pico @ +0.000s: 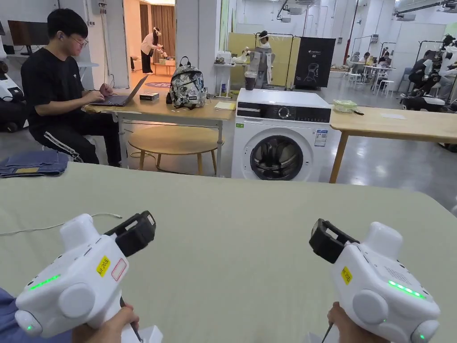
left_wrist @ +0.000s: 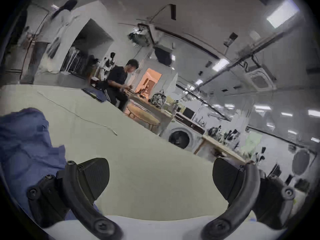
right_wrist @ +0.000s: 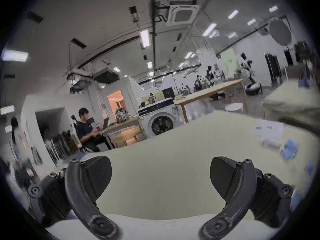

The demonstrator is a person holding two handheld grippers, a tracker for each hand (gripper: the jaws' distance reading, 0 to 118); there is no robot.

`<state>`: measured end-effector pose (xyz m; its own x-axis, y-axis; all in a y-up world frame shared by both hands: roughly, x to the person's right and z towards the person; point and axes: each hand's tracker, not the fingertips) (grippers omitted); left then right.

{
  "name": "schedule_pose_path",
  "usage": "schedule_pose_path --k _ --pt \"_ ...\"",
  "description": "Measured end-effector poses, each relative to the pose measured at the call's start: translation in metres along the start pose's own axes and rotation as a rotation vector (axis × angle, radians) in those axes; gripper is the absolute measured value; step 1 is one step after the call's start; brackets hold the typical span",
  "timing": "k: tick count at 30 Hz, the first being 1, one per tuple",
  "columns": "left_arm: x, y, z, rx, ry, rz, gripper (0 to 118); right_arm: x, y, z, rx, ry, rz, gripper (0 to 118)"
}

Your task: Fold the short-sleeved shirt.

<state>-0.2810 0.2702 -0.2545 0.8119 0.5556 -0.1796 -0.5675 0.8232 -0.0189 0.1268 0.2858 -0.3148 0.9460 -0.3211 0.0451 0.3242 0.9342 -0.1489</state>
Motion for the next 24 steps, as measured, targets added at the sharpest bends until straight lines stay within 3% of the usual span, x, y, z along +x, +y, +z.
schedule_pose_path --k 1,3,5,7,9,11,13,16,19,22,24 --pt "0.007 0.001 0.0 0.016 0.039 -0.13 117 -0.008 0.001 -0.001 0.011 -0.015 0.125 113" --pt "0.026 -0.003 -0.004 0.029 0.117 -0.489 117 -0.029 -0.003 0.0 0.076 -0.021 0.525 113" --pt "0.046 -0.018 -0.009 0.021 0.191 -0.949 117 -0.047 -0.017 0.001 0.16 -0.029 0.926 113" --pt "0.054 -0.035 -0.013 0.047 0.266 -1.286 117 -0.053 -0.031 -0.003 0.209 -0.079 1.259 113" --pt "0.053 -0.047 -0.015 0.08 0.296 -1.552 117 -0.051 -0.046 -0.005 0.268 -0.099 1.524 113" --pt "0.055 -0.054 -0.007 0.107 0.297 -1.73 116 -0.047 -0.055 -0.005 0.33 -0.101 1.681 113" --pt "0.055 -0.056 -0.004 0.118 0.278 -1.772 116 -0.043 -0.056 -0.004 0.334 -0.094 1.684 113" --pt "0.052 -0.05 -0.004 0.085 0.262 -1.648 116 -0.046 -0.05 -0.001 0.277 -0.078 1.527 113" --pt "0.061 -0.031 0.011 0.016 0.189 -1.257 116 -0.045 -0.037 0.0 0.165 -0.032 1.187 113" --pt "0.052 -0.011 0.015 -0.027 0.085 -0.792 116 -0.036 -0.023 -0.002 0.042 0.012 0.783 113" --pt "0.046 -0.008 0.02 -0.012 0.072 -0.582 116 -0.029 -0.021 -0.002 0.003 0.028 0.563 113"
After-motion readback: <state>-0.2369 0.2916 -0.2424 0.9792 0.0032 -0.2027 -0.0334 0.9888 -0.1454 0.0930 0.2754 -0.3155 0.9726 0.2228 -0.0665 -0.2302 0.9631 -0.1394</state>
